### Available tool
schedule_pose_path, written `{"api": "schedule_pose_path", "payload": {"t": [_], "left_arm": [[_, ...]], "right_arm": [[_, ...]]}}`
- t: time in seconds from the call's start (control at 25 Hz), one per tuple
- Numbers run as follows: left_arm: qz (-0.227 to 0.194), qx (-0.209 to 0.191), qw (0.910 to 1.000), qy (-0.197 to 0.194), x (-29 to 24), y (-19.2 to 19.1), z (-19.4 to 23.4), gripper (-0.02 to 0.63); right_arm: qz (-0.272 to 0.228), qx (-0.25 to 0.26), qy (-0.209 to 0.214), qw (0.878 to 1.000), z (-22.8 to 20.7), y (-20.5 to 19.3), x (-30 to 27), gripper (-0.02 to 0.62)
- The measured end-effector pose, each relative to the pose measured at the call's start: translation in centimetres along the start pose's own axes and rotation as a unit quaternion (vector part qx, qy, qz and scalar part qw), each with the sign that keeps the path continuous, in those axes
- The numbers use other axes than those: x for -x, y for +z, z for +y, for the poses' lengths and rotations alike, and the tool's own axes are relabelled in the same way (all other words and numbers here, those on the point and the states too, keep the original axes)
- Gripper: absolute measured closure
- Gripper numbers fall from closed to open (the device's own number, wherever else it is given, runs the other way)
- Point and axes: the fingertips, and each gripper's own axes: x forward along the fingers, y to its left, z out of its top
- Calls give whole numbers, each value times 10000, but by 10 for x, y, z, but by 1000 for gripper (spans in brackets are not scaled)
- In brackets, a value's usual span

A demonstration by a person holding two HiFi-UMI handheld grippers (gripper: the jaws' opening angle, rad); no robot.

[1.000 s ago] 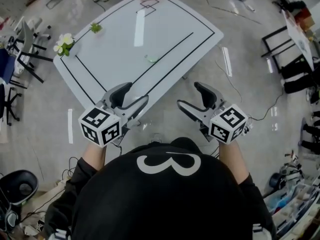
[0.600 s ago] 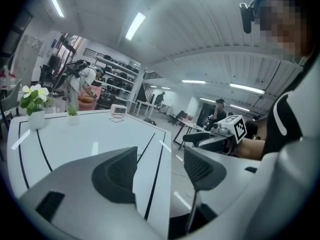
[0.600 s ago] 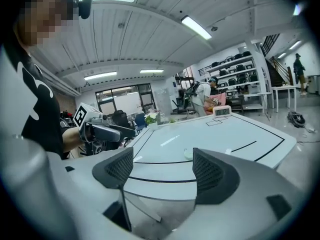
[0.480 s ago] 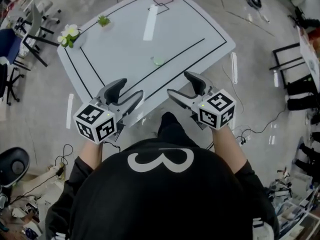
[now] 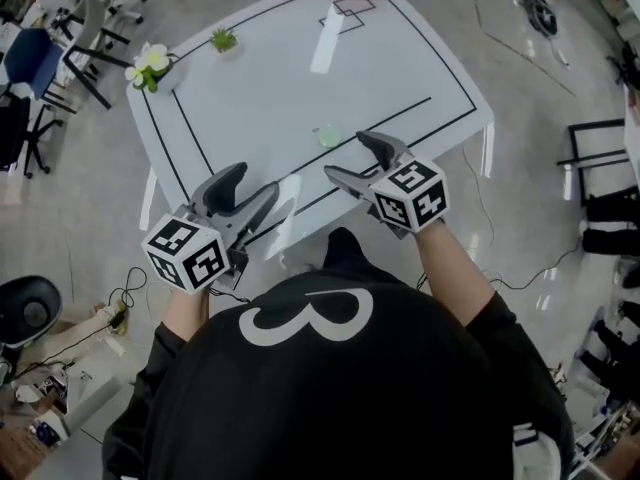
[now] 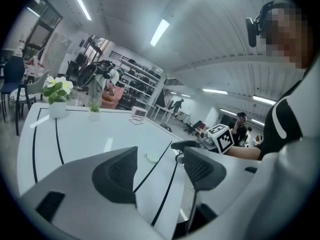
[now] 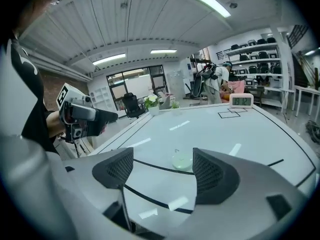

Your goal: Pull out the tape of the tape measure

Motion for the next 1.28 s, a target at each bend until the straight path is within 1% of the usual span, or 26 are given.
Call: {"api": "schedule_pose_path", "payload": {"t": [0.16, 0.32, 0.44, 0.6, 0.72, 0.88, 0.96, 1.08, 1.24, 1.28], "left_arm": [[-165, -21, 9990, 403, 5, 12, 14, 331], [-318, 58, 9972, 668, 15, 20, 23, 331], [-424, 152, 9957, 807, 22, 25, 30, 331], [-465, 174, 9945, 928, 31, 25, 34, 331], [-519, 215, 9932, 1017, 37, 24, 39, 331], [-564, 284, 9919, 1103, 43, 21, 44, 331], [-583, 292, 9912, 1151, 44, 21, 45, 331], [-651, 264, 9897, 1250, 46, 23, 46, 356], [-679, 289, 9893, 1255, 46, 23, 44, 360], [-683, 293, 9894, 1245, 45, 23, 44, 362]], "right_arm": [[246, 191, 46, 9995, -17, -1, -23, 236], [632, 346, 163, 9973, -23, -14, -44, 241], [884, 564, 130, 9944, -30, -17, -58, 249], [1203, 784, 109, 9896, -35, -25, -74, 262], [1397, 845, 64, 9866, -39, -33, -79, 277], [1538, 898, 4, 9840, -42, -38, -81, 306], [1516, 930, -61, 9840, -44, -38, -81, 328], [1501, 918, -150, 9843, -46, -38, -81, 330], [1520, 903, -170, 9841, -46, -39, -80, 370], [1497, 913, -165, 9844, -46, -38, -80, 371]]}}
